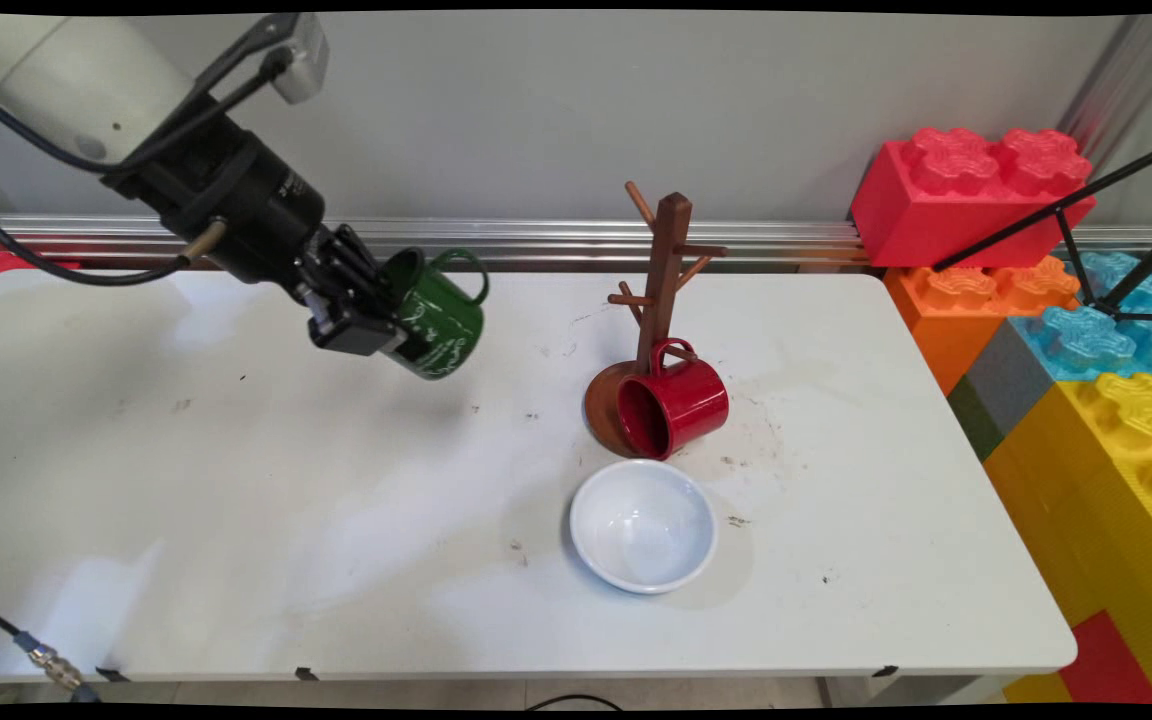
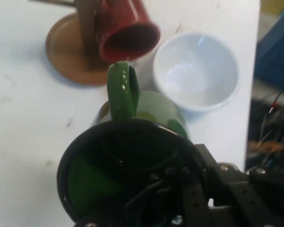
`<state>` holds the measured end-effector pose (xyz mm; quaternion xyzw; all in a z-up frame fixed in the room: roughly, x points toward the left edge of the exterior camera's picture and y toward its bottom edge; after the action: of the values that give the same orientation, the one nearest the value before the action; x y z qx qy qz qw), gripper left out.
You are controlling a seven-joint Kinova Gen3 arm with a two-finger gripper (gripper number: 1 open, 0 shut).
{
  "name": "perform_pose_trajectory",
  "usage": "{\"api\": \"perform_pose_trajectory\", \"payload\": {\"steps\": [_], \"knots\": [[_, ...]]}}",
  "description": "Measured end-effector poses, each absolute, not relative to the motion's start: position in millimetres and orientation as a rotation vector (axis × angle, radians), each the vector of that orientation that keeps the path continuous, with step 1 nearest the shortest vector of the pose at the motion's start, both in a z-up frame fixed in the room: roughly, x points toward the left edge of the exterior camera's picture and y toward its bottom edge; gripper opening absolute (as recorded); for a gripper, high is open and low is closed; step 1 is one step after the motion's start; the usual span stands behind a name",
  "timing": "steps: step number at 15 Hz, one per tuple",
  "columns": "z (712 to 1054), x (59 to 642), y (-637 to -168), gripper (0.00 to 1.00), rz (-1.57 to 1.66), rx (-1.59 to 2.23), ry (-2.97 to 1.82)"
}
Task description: Place the picked object on the table
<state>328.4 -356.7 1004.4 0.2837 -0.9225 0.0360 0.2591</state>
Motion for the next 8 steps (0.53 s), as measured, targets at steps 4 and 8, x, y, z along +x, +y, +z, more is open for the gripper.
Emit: {"api": "perform_pose_trajectory", "payload": {"steps": [4,8], "knots": [[993.1,332.8,-360.2,0.00,0.135,0.744,-2.591],[968.4,326.6,-356.9,0.00,0.131,0.753,-2.688]]}}
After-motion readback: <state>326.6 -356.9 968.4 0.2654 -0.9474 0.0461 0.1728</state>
